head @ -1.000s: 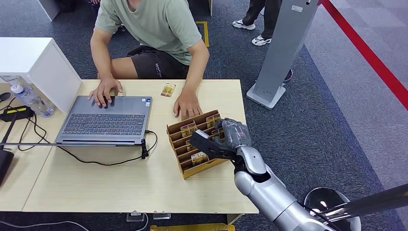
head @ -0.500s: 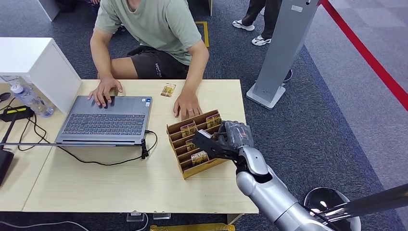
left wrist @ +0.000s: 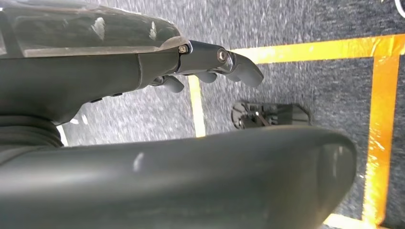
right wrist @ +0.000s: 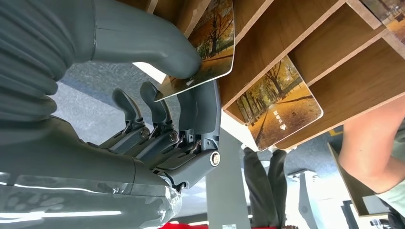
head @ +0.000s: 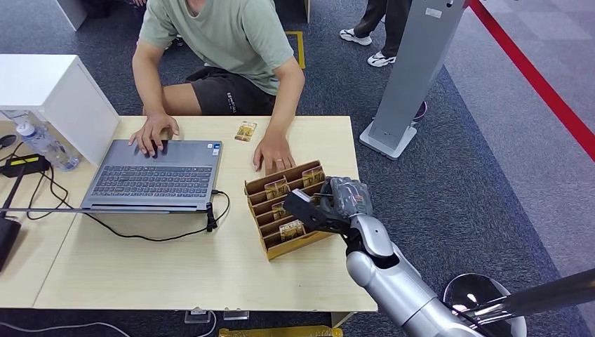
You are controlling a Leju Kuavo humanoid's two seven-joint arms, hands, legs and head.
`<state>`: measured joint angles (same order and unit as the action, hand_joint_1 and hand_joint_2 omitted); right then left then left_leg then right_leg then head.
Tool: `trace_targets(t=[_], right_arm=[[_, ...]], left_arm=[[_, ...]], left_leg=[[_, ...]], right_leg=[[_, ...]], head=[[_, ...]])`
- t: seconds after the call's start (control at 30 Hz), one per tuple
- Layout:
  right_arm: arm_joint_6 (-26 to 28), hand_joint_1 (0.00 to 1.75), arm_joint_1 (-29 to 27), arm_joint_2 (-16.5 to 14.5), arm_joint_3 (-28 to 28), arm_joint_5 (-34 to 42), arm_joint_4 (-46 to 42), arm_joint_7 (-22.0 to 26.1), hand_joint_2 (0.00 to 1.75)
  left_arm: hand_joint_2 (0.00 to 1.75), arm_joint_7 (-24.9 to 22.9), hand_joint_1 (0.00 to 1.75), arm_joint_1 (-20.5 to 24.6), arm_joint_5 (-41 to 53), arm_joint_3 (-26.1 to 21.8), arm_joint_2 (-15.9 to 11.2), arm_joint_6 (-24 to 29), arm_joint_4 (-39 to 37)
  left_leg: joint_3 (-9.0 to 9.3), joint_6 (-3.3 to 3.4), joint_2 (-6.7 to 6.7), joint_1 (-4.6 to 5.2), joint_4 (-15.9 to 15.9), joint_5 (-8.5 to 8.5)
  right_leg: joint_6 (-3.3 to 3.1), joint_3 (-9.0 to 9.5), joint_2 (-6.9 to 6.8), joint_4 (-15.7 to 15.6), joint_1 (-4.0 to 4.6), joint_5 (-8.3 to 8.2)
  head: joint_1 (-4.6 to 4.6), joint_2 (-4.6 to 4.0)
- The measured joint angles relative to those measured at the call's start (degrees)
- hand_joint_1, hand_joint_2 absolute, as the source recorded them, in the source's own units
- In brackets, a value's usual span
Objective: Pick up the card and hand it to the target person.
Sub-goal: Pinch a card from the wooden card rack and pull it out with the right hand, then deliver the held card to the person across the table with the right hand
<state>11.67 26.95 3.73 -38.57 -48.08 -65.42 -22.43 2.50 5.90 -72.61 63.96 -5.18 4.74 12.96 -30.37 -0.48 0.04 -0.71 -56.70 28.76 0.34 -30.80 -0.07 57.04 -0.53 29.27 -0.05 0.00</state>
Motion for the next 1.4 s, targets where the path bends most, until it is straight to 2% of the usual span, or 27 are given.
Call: trace_targets(t=[0.47, 0.8, 1.1, 1.27, 1.4], right_arm=[[0.18, 1.47, -0.97, 0.58, 0.02, -0.48, -2.24, 0.33, 1.75], [0.27, 1.47, -1.47, 1.19, -0.07, 0.13, -12.19, 1.68, 1.75], [0.38, 1.47, 2.79, 1.11, -0.40, 3.12, -18.19, 3.49, 1.75], [1.06, 1.47, 5.15, 1.01, -0.58, 4.27, -17.63, 4.09, 1.75], [3.87, 1.47, 8.65, -0.12, -1.03, 5.36, -12.68, 6.12, 1.75]], left_arm=[[0.00, 0.59, 0.00, -0.08, -2.35, 0.19, 0.00, -0.24, 0.00], [0.00, 0.60, 0.00, -0.14, -2.99, 0.19, 0.00, -0.27, 0.00], [0.00, 0.94, 0.00, 0.06, -2.97, 0.19, 0.00, -0.27, 0.00], [0.00, 0.88, 0.00, 0.35, -2.87, 0.19, 0.01, -0.26, 0.00], [0.00, 0.10, 0.00, 1.06, -2.38, 0.19, 0.07, -0.28, 0.00]], left_leg=[[-0.02, 0.00, 0.00, 0.00, 0.00, 0.00], [-0.04, 0.00, 0.00, 0.00, 0.00, 0.00], [-0.04, 0.00, 0.00, 0.00, 0.00, 0.00], [-0.08, 0.00, -0.01, 0.00, 0.00, 0.00], [-0.12, 0.00, -0.01, 0.00, 0.00, -0.01]], right_leg=[[0.00, -0.01, 0.00, 0.00, 0.00, 0.00], [0.00, -0.02, 0.01, 0.01, 0.00, 0.00], [0.00, -0.02, 0.01, 0.02, 0.00, 0.00], [0.00, -0.03, 0.00, 0.02, 0.00, 0.00], [-0.01, -0.05, -0.01, 0.04, 0.00, -0.01]], head=[[-0.02, 0.00], [-0.03, 0.00], [0.00, 0.00], [0.00, 0.00], [-0.05, 0.00]])
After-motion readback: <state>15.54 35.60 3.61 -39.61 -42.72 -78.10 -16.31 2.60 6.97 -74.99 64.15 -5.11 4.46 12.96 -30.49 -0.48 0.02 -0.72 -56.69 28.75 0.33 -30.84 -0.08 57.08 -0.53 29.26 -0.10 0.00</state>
